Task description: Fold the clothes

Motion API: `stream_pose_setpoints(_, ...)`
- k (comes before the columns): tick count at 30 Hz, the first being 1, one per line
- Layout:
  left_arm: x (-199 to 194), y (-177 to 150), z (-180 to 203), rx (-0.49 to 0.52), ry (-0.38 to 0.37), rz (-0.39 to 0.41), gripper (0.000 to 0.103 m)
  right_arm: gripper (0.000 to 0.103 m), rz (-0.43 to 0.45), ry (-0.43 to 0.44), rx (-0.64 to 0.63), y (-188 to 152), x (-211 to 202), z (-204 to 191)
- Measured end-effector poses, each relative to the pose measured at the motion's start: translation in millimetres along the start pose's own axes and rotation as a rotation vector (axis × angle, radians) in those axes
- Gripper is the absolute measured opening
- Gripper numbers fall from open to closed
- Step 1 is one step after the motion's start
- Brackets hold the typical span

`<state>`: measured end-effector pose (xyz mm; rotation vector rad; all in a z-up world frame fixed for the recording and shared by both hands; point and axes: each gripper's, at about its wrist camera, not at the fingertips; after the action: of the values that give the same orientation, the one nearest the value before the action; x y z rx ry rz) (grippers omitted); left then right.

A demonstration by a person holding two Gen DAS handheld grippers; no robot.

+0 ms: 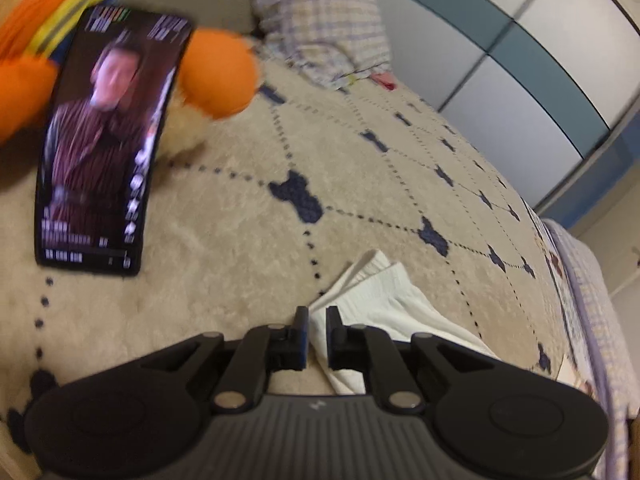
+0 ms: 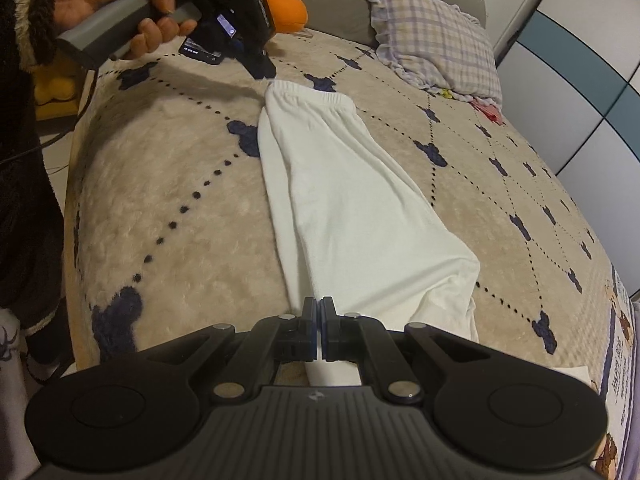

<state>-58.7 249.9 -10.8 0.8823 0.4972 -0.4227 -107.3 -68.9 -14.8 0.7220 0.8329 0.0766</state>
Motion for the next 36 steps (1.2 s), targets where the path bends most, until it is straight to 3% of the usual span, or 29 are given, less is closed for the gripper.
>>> stream_pose_setpoints(3,-1.3,-5.7,8.0,0.024,-0.026,-0.031,0.015,0.002,-0.029,-0.002,0.01,-2.9,4.3,2.9)
stream_pose_setpoints(8,-5.7,-11.4,3.9,-0.06,-0.1,-0.096,0.022,0.003,-0.059,0.002,0.027,-3.0,8.9,1.0)
stream_pose_setpoints(12,-6.9,-18.3,0.8,-0.114,-0.149,-0.13,0.026,0.004,-0.011,0.037,0.085,5.9,6.2,3.9)
stream_pose_setpoints(16,-1.8,-27.5,9.1,-0.103,-0.188,-0.147,0.025,0.004,0.03,0.05,0.157,22.8,16.7,5.5)
stream_pose_setpoints(26,14.7,-38.2,24.7,-0.095,-0.219,-0.186,0.028,0.006,0.063,0.114,0.272,59.2,55.4,-2.2)
stream_pose_setpoints(30,20.4,-39.8,23.9,-0.106,-0.209,-0.203,0.037,0.024,0.066,0.117,0.293,64.8,66.8,-5.1)
stream_pose_setpoints(34,24.0,-40.9,21.8,-0.12,-0.209,-0.218,0.038,0.024,0.059,0.113,0.316,63.0,76.0,-5.6)
stream_pose_setpoints(36,24.2,-41.0,20.5,-0.125,-0.21,-0.22,0.038,0.018,0.067,0.116,0.334,62.2,77.2,-4.5)
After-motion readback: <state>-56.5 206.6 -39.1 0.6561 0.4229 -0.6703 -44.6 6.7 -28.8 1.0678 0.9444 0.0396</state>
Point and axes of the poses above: each gripper's, at about its wrist camera, not at the fingertips, and x roughly the way its jaws point, z to its right, y to its top, and after that the axes turned 8 degrees about -y, right-handed
